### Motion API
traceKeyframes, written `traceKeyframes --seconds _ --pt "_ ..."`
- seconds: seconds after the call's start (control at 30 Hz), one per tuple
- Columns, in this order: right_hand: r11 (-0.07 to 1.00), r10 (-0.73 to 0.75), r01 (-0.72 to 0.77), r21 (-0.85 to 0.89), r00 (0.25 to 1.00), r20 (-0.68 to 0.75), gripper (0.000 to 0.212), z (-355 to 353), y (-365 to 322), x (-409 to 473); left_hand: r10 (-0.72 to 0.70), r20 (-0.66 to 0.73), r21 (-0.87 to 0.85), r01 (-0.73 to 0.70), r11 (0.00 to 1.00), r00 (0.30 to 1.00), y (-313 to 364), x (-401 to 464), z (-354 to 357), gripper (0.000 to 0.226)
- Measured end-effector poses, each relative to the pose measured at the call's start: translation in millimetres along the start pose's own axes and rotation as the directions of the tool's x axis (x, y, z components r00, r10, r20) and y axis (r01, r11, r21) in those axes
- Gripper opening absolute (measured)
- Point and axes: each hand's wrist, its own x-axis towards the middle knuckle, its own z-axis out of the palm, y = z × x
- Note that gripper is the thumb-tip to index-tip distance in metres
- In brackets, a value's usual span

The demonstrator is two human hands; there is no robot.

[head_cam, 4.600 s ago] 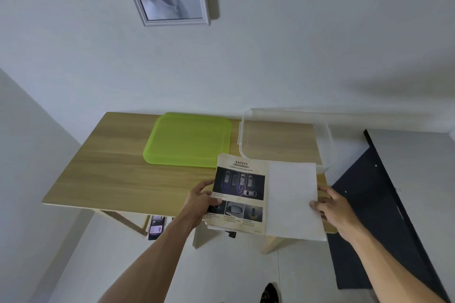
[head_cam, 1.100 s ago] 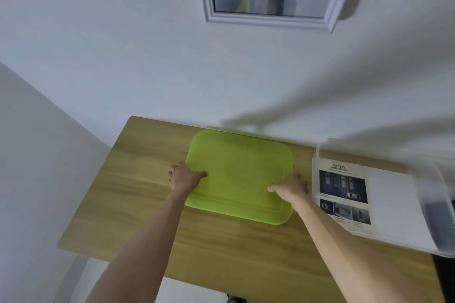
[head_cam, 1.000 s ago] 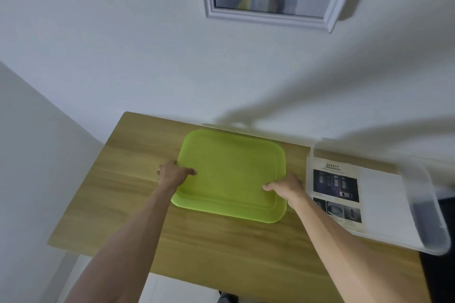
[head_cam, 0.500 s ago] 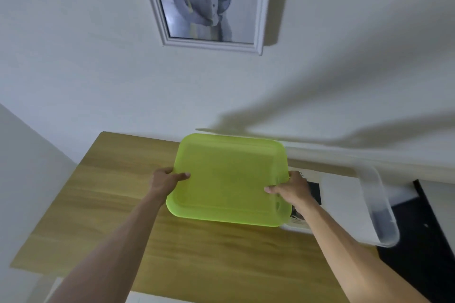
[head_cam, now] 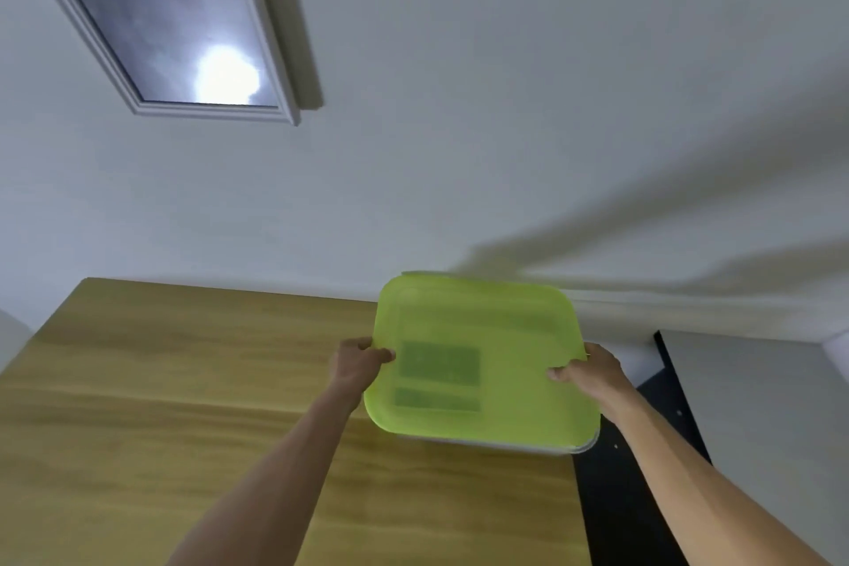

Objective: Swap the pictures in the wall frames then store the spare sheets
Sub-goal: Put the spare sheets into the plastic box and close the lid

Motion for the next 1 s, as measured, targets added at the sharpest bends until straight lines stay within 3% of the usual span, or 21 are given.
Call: traceKeyframes --seconds 0.2,0.3,0.43,0.6,0.87,1.0 --pt "0.999 0.046 -0.046 -0.021 0.999 0.015 0.037 -14.5 38.0 34.7 -0.014 -0.111 0.140 0.030 0.990 0.994 2.6 -0.7 41.1 0.053" --pt "0.999 0.030 -0.030 -0.011 0.999 0.030 0.031 -10.6 38.7 30.3 -0.012 -0.138 0.197 0.040 0.980 0.990 3.2 0.3 41.8 0.056" --pt "0.998 0.048 -0.046 -0.042 0.998 0.035 0.036 -4.6 46.7 45.5 -0.014 -0.189 0.272 0.066 0.960 0.982 3.9 1.7 37.4 0.050" --pt "0.973 0.053 -0.039 -0.229 0.997 0.052 0.063 8.4 35.1 34.8 -0.066 -0.208 0.348 0.137 0.928 0.976 6.2 1.2 22.7 0.032" --pt "0.928 0.029 -0.006 -0.372 0.998 0.054 0.073 16.3 26.7 31.6 -0.128 -0.190 0.404 0.196 0.893 0.973 14.7 9.8 18.9 0.051" --pt "0.918 0.028 -0.007 -0.396 0.999 0.047 0.074 18.9 22.8 31.8 -0.095 -0.165 0.525 0.169 0.834 0.982 18.7 12.0 23.0 0.043"
